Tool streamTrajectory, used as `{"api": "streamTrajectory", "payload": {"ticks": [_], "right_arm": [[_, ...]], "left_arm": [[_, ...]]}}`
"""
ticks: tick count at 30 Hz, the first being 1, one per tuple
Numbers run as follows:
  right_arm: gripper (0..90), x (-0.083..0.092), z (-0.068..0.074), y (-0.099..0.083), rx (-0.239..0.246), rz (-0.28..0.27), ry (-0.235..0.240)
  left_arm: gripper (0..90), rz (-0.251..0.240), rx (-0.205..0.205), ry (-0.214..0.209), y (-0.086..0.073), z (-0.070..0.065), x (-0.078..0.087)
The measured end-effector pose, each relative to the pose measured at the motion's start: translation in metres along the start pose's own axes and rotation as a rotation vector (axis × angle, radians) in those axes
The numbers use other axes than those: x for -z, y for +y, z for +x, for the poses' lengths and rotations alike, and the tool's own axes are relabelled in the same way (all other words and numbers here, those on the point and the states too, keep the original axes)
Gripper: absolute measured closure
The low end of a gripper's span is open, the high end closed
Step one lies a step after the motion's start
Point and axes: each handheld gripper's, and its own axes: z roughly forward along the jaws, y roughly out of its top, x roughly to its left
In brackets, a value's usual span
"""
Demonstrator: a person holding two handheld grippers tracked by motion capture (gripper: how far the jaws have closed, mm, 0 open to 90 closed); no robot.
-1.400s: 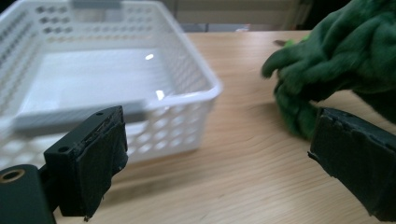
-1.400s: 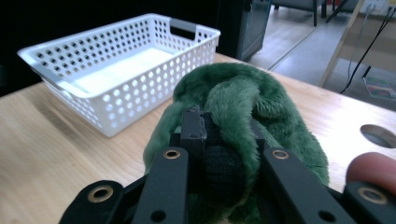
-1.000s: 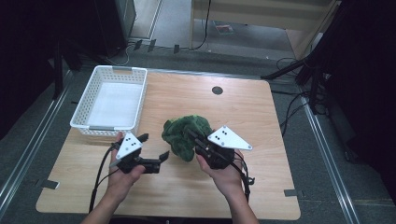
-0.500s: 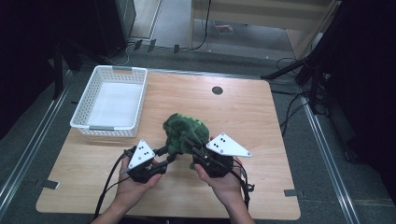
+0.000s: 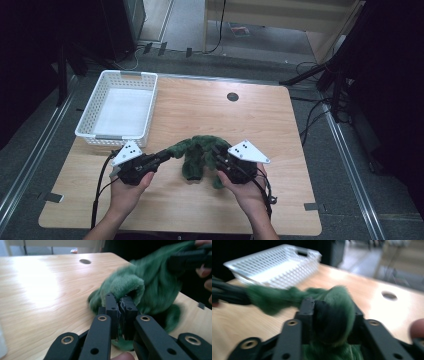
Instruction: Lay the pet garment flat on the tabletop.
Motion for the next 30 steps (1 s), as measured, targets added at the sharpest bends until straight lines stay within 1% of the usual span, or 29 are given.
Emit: {"api": "streamTrajectory", "payload": {"ticks": [1, 2, 4, 5, 6, 8, 9, 11, 12, 13, 14, 15, 16, 17, 18, 19, 20, 22, 23, 24, 25, 26, 27, 28, 29, 30], "right_arm": [[58.0, -0.003, -0.006, -0.004, -0.034, 0.015, -0.013], [58.5, -0.006, -0.011, -0.009, -0.061, 0.032, -0.031], [58.3, -0.008, -0.020, -0.014, -0.096, 0.041, -0.068], [57.9, -0.008, -0.024, -0.016, -0.110, 0.042, -0.079], [57.1, -0.008, -0.028, -0.016, -0.115, 0.041, -0.083], [54.4, -0.007, -0.033, -0.017, -0.121, 0.045, -0.090], [53.0, -0.008, -0.035, -0.018, -0.119, 0.058, -0.087], [51.5, -0.012, -0.040, -0.023, -0.106, 0.094, -0.099], [51.2, -0.013, -0.044, -0.027, -0.105, 0.113, -0.108], [50.7, -0.015, -0.048, -0.031, -0.110, 0.132, -0.115], [50.7, -0.015, -0.048, -0.031, -0.110, 0.132, -0.115], [50.1, -0.017, -0.053, -0.036, -0.120, 0.151, -0.109], [48.2, -0.020, -0.061, -0.045, -0.142, 0.201, -0.079], [46.8, -0.021, -0.064, -0.050, -0.149, 0.222, -0.061], [46.8, -0.021, -0.064, -0.050, -0.149, 0.222, -0.061], [46.0, -0.020, -0.068, -0.058, -0.143, 0.251, -0.038], [45.1, -0.019, -0.068, -0.061, -0.140, 0.261, -0.040], [44.5, -0.016, -0.070, -0.067, -0.151, 0.271, -0.046], [44.5, -0.015, -0.071, -0.068, -0.154, 0.273, -0.049], [44.2, -0.014, -0.071, -0.070, -0.156, 0.277, -0.051], [44.0, -0.014, -0.071, -0.071, -0.156, 0.281, -0.055], [43.9, -0.014, -0.072, -0.072, -0.155, 0.285, -0.060], [44.0, -0.014, -0.073, -0.073, -0.152, 0.291, -0.069], [44.1, -0.015, -0.073, -0.074, -0.157, 0.297, -0.077], [44.1, -0.015, -0.073, -0.074, -0.157, 0.297, -0.077], [45.2, -0.016, -0.075, -0.076, -0.164, 0.302, -0.089]], "left_arm": [[87.3, 0.004, 0.031, 0.010, -0.001, 0.006, 0.001], [87.3, 0.008, 0.043, 0.019, -0.002, 0.010, 0.001], [87.3, 0.012, 0.064, 0.037, -0.003, 0.015, 0.002], [87.2, 0.012, 0.064, 0.037, -0.003, 0.015, 0.002], [87.2, 0.011, 0.081, 0.055, -0.004, 0.019, 0.003], [86.6, 0.014, 0.087, 0.063, -0.004, 0.021, 0.003], [86.3, 0.016, 0.102, 0.085, -0.005, 0.026, 0.004], [85.8, 0.017, 0.107, 0.093, -0.006, 0.028, 0.005], [85.6, 0.023, 0.118, 0.109, -0.007, 0.031, 0.006], [85.5, 0.023, 0.118, 0.109, -0.007, 0.031, 0.006], [85.5, 0.023, 0.123, 0.114, -0.007, 0.033, 0.006], [85.4, 0.024, 0.128, 0.119, -0.007, 0.034, 0.007], [85.6, 0.024, 0.133, 0.126, -0.007, 0.036, 0.008], [85.9, 0.019, 0.144, 0.136, -0.007, 0.039, 0.010], [85.6, 0.019, 0.144, 0.136, -0.007, 0.039, 0.010], [84.4, 0.017, 0.145, 0.140, -0.007, 0.040, 0.011], [81.8, 0.005, 0.154, 0.152, -0.006, 0.042, 0.014], [77.3, -0.013, 0.157, 0.142, -0.004, 0.042, 0.016], [74.7, -0.020, 0.154, 0.129, -0.002, 0.040, 0.016], [70.8, -0.018, 0.153, 0.111, -0.001, 0.037, 0.015], [67.8, -0.018, 0.153, 0.111, -0.001, 0.037, 0.015], [65.4, -0.008, 0.145, 0.065, 0.001, 0.029, 0.009], [62.4, 0.005, 0.133, 0.047, 0.001, 0.023, 0.004], [59.3, 0.005, 0.133, 0.047, 0.001, 0.023, 0.004], [59.3, 0.027, 0.116, 0.027, 0.001, 0.017, -0.003], [56.5, 0.052, 0.101, 0.004, 0.000, 0.011, -0.009]]}}
